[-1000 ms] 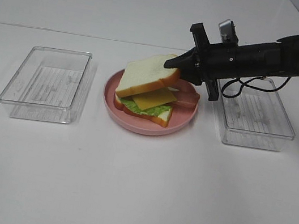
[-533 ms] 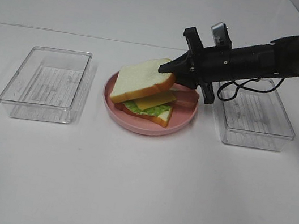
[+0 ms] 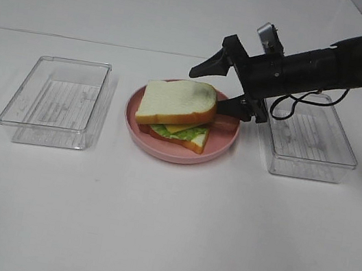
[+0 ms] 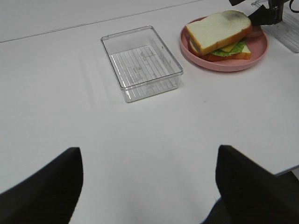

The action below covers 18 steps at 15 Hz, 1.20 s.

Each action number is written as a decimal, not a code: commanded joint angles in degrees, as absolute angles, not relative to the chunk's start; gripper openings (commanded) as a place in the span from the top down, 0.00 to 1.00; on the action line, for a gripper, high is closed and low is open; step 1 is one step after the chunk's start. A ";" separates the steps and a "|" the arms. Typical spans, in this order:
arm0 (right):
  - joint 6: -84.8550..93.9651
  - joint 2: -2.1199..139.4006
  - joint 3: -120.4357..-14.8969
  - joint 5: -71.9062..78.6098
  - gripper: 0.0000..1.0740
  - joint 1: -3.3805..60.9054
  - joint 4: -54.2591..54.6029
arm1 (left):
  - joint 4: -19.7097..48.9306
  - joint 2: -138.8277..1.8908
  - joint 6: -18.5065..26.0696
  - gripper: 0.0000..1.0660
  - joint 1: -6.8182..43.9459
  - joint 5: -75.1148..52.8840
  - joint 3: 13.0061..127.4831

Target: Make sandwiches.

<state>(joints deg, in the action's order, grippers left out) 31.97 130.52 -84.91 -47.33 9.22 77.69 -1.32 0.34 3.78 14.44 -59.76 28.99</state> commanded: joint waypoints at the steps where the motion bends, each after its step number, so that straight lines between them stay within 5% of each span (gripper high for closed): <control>1: 28.19 127.71 -84.91 -46.87 0.24 9.17 72.14 | -0.97 1.43 3.72 0.31 14.38 -58.79 28.76; 11: 8.25 110.18 -84.91 -53.34 0.24 9.17 26.81 | -0.97 1.43 3.72 0.31 14.38 -58.79 28.76; 18: 3.95 88.81 -75.29 -64.74 0.24 9.22 13.29 | -0.97 1.43 3.72 0.31 14.38 -58.79 28.76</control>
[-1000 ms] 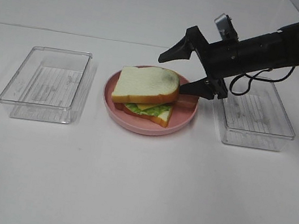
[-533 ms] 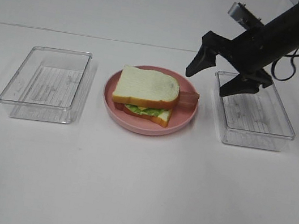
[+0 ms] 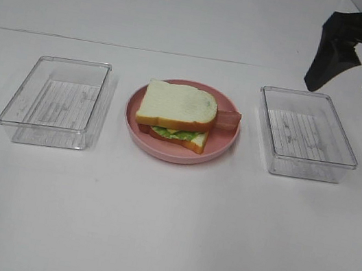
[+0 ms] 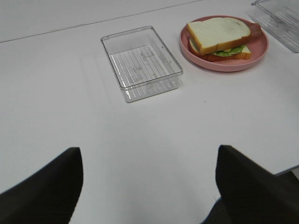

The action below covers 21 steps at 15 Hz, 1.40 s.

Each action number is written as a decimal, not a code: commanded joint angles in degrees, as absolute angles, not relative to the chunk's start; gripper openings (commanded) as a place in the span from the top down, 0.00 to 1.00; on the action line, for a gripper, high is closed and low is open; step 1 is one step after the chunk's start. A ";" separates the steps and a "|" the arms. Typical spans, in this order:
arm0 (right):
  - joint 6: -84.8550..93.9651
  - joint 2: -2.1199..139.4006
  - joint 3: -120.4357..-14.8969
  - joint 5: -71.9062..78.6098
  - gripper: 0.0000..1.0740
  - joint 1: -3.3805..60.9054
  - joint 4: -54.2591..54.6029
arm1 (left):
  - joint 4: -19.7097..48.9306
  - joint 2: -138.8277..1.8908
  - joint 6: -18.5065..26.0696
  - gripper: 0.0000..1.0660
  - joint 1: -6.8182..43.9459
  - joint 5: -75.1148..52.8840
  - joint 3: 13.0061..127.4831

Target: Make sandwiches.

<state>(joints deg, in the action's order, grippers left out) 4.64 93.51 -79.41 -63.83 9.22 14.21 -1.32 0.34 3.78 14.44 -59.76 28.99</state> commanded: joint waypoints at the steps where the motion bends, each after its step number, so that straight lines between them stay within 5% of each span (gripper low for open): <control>1: 3.95 86.69 -73.22 -64.74 0.24 9.22 13.29 | -0.97 1.43 3.72 0.31 14.38 -58.79 28.76; 10: 6.30 37.18 -31.17 -64.97 0.24 9.22 12.83 | -0.97 1.43 3.72 0.31 14.38 -58.79 28.76; 16: 16.90 10.89 -29.16 -62.11 0.26 9.22 12.83 | -0.52 1.43 4.24 0.31 14.38 -58.79 28.76; 21: 16.33 4.30 -28.99 -61.94 0.26 9.22 12.89 | 0.97 1.43 6.30 0.31 14.38 -58.79 28.76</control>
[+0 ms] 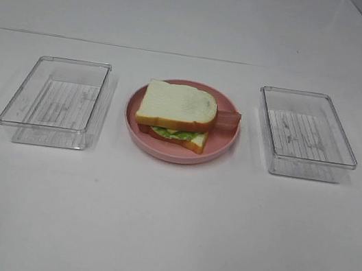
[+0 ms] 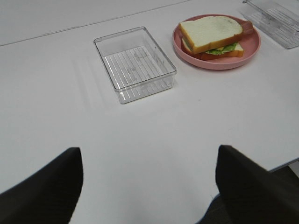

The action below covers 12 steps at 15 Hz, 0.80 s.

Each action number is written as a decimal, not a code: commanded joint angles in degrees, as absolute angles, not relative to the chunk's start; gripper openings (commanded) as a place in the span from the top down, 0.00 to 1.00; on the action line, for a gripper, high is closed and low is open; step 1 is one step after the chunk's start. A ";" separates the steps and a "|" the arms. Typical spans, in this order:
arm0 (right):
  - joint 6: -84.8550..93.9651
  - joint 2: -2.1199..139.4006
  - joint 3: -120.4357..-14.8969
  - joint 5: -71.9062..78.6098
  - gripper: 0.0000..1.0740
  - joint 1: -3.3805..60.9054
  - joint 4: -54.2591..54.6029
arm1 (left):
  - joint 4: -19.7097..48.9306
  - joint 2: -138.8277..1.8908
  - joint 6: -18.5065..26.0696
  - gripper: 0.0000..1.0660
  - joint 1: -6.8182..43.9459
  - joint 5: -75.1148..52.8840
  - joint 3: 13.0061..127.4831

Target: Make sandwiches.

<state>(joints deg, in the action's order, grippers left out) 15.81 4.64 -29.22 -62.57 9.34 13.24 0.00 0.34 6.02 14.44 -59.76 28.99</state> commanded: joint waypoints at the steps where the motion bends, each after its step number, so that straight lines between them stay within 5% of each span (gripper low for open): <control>1: 16.33 4.35 -28.99 -61.94 0.26 9.22 12.89 | 0.97 1.43 6.30 0.31 14.38 -58.79 28.76; 7: 16.33 4.30 -28.99 -61.94 0.26 9.22 12.95 | 0.97 1.43 6.25 0.31 13.52 -58.79 28.76; 12: 16.33 4.30 -28.99 -61.94 0.26 0.34 13.29 | 0.97 1.43 6.25 0.31 -1.03 -58.79 28.76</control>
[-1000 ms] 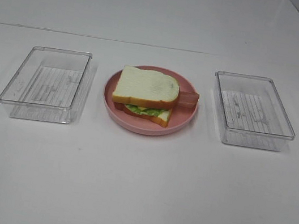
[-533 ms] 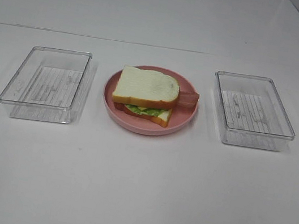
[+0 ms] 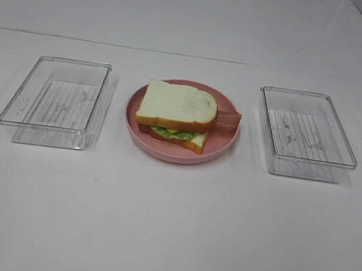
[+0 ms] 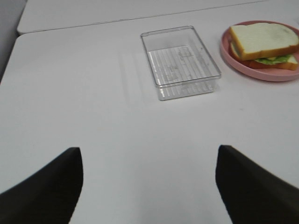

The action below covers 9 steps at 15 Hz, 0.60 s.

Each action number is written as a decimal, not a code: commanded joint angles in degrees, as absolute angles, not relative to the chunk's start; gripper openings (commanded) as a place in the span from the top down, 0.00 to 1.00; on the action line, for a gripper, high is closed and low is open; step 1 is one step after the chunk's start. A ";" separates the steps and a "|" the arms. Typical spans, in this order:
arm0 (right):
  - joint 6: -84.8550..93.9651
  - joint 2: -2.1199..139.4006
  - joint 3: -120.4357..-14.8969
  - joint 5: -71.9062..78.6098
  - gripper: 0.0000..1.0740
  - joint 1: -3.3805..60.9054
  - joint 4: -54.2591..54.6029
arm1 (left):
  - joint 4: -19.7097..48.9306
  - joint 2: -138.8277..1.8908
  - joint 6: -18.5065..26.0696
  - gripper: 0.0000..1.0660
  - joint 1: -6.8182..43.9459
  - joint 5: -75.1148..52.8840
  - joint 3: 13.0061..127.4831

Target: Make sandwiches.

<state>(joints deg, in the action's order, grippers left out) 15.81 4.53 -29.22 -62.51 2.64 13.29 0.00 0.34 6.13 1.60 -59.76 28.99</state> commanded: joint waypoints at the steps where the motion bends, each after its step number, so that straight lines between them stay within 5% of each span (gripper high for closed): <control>1: 16.33 4.30 -28.99 -61.94 0.26 -0.17 13.29 | 0.97 1.43 6.25 0.31 -1.89 -58.79 28.76; 9: 16.33 -1.43 -28.99 -61.94 0.26 -0.23 13.29 | 0.92 1.43 6.25 0.31 -1.60 -58.79 28.76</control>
